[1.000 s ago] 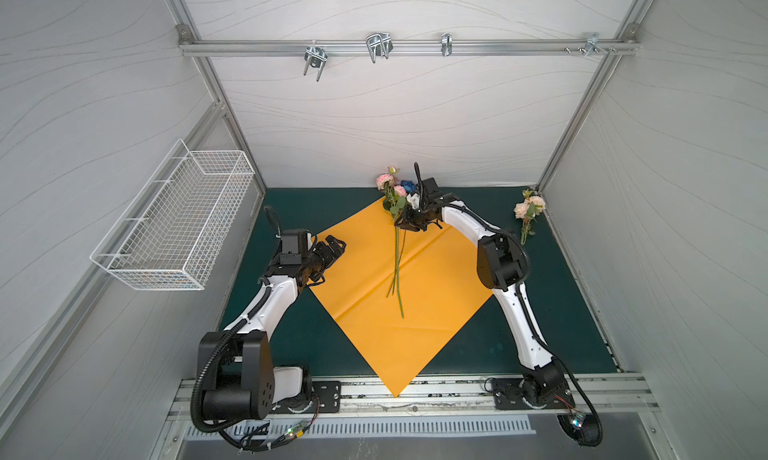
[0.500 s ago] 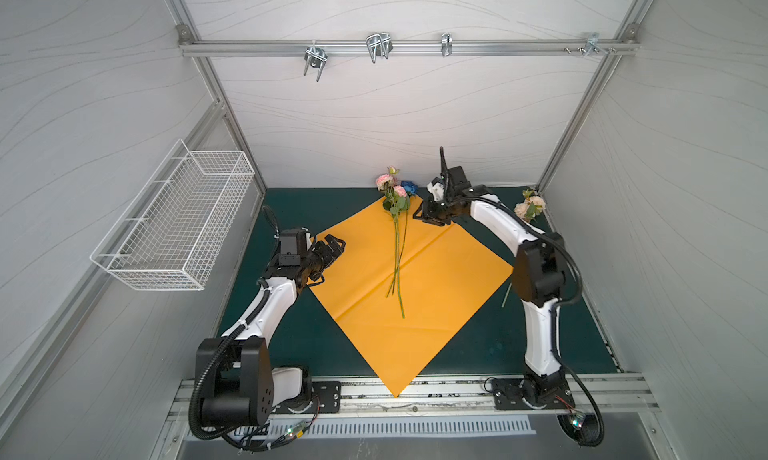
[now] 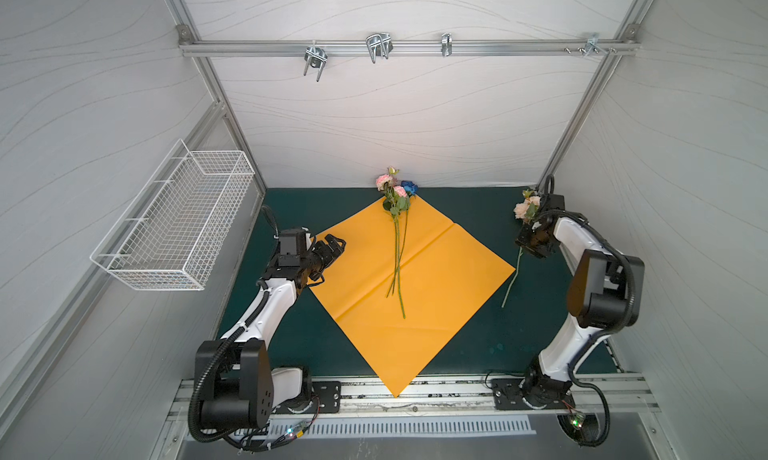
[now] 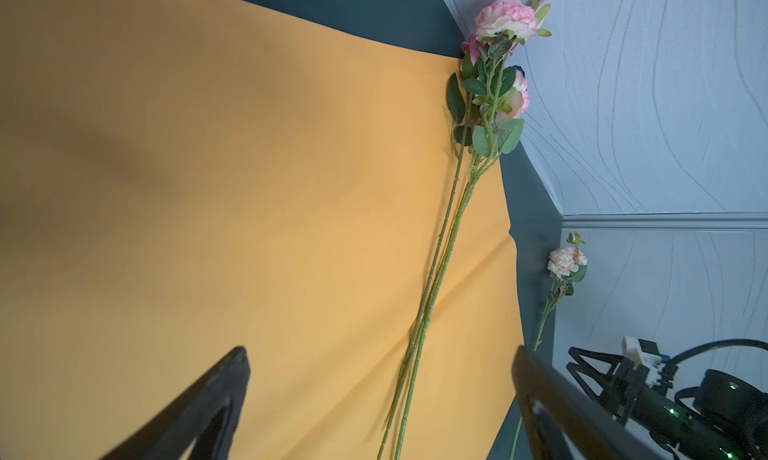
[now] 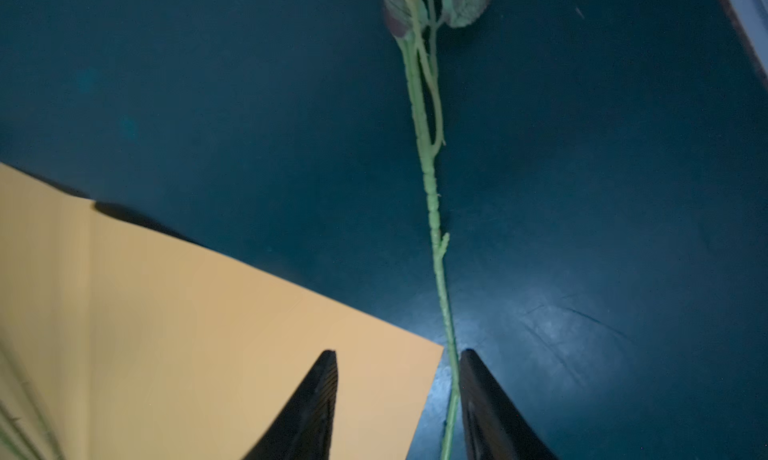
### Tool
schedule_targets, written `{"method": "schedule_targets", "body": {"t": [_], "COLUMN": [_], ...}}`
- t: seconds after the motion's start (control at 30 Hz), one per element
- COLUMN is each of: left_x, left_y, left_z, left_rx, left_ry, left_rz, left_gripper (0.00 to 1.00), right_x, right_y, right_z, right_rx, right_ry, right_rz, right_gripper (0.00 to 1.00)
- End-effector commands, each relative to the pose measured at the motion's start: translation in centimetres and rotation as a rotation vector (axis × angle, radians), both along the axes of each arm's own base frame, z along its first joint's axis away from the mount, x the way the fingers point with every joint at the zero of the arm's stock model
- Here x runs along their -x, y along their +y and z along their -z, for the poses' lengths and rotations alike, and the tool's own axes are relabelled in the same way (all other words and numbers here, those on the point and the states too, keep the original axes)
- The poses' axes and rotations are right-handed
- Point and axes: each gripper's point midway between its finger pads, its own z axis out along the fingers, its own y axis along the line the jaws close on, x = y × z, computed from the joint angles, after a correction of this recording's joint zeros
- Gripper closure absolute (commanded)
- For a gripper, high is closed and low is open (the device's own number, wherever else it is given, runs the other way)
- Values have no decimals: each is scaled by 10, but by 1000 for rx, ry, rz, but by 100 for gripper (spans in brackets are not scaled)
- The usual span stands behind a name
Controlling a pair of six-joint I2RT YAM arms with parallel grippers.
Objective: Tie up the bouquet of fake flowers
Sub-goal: 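Move the right gripper back to the peach roses and grasp their stems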
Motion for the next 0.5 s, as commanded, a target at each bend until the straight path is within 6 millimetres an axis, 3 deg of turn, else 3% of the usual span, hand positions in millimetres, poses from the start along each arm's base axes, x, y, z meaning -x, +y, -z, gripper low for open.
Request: {"method": "schedule_targets", "body": {"t": [0.0,0.2,0.33,0.37,0.47], "left_x": [-6,-7,-8,-9,-10], "left_y": [-3,-3,-3,-3,-3], "left_z": [-7,-6,-6,-6,-7], "left_rx": [11,13,11,12,11], "left_ry": [-23,-17,-14,-12,-14], "left_rz": [12,13,12,12,12], "left_gripper": [1,1,1,1,1], "right_x": [-1,-9,-11,-10,-12], "right_y": [-8,-20,-17,-16,-13], "right_z": [17,46,62,67,76], "right_rx": [46,35,-2,-14,-48], "right_ry": [59,121,151,163,183], "right_rz": [-30,-3,-16,-17,-19], "right_gripper": [50,50,54,57,77]}}
